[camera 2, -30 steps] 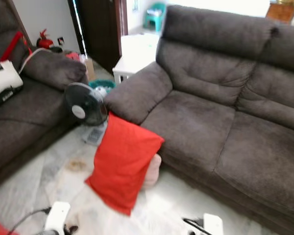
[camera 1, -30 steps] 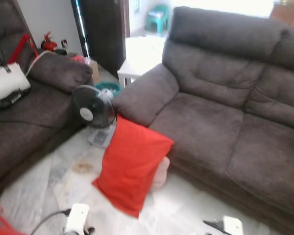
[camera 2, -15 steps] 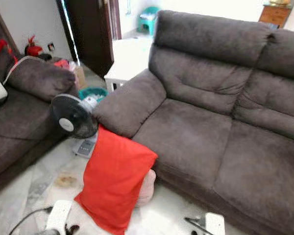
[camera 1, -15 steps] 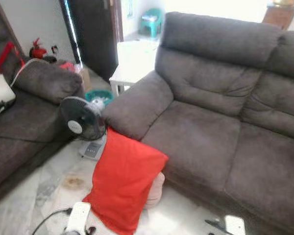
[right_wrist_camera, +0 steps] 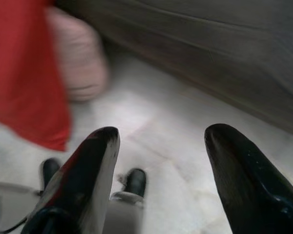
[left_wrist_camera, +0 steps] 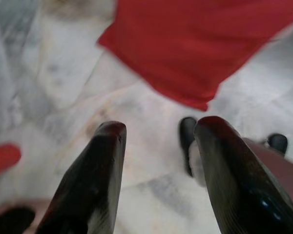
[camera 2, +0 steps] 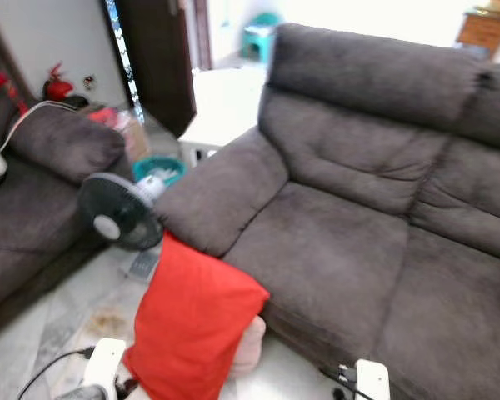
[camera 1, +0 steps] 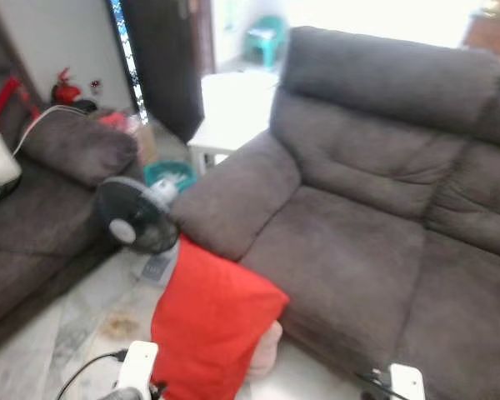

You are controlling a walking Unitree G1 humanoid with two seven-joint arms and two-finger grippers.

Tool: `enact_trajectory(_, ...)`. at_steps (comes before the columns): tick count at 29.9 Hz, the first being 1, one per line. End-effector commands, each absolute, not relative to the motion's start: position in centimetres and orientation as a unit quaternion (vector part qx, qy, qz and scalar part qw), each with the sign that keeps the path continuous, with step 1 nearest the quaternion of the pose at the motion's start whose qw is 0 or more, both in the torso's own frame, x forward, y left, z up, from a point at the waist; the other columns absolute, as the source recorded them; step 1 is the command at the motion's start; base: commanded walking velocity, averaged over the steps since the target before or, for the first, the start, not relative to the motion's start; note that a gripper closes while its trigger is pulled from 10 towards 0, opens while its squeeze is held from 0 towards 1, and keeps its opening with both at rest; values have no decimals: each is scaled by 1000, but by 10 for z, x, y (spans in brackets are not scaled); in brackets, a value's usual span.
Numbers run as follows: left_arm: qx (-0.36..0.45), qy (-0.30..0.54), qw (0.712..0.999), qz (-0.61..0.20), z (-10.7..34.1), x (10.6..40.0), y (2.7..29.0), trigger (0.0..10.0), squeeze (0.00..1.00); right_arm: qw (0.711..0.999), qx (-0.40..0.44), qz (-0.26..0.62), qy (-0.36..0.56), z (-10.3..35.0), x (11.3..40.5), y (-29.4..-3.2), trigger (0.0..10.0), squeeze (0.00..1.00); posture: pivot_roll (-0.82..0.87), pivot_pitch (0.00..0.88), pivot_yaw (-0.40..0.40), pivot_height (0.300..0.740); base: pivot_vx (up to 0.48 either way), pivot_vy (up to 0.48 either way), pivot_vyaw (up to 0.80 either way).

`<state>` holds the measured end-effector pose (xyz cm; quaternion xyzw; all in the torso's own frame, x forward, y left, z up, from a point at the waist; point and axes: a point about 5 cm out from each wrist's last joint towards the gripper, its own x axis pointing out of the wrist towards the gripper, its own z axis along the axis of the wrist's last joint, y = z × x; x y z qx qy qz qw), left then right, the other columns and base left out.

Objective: Move the pillow to the sofa from floor

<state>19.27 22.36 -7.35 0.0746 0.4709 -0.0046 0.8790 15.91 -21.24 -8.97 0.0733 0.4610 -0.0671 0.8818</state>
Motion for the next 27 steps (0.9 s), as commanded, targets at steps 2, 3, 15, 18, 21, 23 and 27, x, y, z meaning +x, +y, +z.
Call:
enact_trajectory(2,77,475,877,-13,-75,191,220,10000,0,879,66,-70,467,-91,153,-217,10000,0,24,0,-22,740,0,0,800)
enact_trajectory(3,77,475,877,-12,-75,191,219,10000,0,879,66,-69,467,-91,153,-217,10000,0,23,0,-22,740,0,0,800)
enact_trajectory(15,76,474,877,-10,-75,192,220,10000,0,879,66,-68,468,-91,154,-217,10000,0,33,0,-18,740,0,0,772)
enact_trajectory(18,77,474,877,-11,-75,192,220,10000,0,879,69,-70,467,-91,154,-217,10000,0,32,0,-17,740,0,0,319)
enact_trajectory(21,77,474,877,-11,-75,192,220,10000,0,878,73,-75,466,-91,154,-217,10000,0,33,0,-19,740,0,0,0)
enact_trajectory(23,77,474,877,-11,-75,192,220,10000,0,878,75,-77,466,-91,153,-217,10000,0,33,0,-19,740,0,0,0)
enact_trajectory(27,75,473,878,-10,-75,192,220,10000,0,877,77,-79,468,-91,153,-217,10000,0,31,0,-20,740,0,0,0)
